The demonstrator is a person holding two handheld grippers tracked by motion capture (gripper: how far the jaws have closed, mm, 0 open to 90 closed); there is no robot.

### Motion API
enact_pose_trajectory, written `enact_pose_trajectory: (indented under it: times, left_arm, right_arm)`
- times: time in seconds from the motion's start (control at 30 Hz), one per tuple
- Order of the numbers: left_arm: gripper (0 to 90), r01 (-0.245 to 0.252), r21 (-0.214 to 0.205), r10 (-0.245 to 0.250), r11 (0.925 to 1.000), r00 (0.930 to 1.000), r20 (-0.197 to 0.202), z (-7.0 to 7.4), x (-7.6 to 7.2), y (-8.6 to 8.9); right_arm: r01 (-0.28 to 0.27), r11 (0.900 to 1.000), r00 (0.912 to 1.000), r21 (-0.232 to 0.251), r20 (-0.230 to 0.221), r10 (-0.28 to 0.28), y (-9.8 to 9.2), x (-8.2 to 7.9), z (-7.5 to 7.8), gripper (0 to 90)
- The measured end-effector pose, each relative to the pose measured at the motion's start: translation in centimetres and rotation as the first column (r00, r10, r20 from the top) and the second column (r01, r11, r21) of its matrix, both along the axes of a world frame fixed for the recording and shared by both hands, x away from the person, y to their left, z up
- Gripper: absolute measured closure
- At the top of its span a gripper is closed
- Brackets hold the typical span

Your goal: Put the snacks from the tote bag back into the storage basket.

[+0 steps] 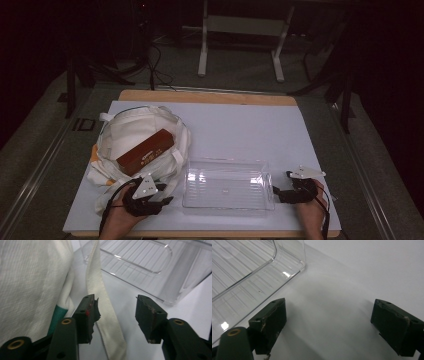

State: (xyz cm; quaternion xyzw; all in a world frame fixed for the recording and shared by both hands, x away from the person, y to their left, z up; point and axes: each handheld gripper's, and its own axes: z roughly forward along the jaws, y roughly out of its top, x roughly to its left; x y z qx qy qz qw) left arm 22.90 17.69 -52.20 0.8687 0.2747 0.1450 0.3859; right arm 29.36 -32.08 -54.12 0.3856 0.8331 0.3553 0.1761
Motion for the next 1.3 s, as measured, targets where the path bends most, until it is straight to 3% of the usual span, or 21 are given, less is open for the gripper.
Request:
enact_pose_trajectory:
  times: [0.63, 1.3]
  left_arm:
    - [54.8, 0.049, 0.027, -0.05, 0.9984, 0.9981, 0.035, 2.1, -0.4, -0.1]
    - [56.2, 0.05, 0.028, -0.052, 0.9984, 0.9961, 0.072, 4.1, -0.4, 0.7]
  right_arm:
    - [-0.003, 1.0, 0.9999, -0.006, 0.013, 0.003, 0.1, -0.1, 0.0, 13.6]
    - [-0.007, 1.0, 0.9999, -0.003, 0.011, 0.007, 0.0, -0.1, 0.0, 14.3]
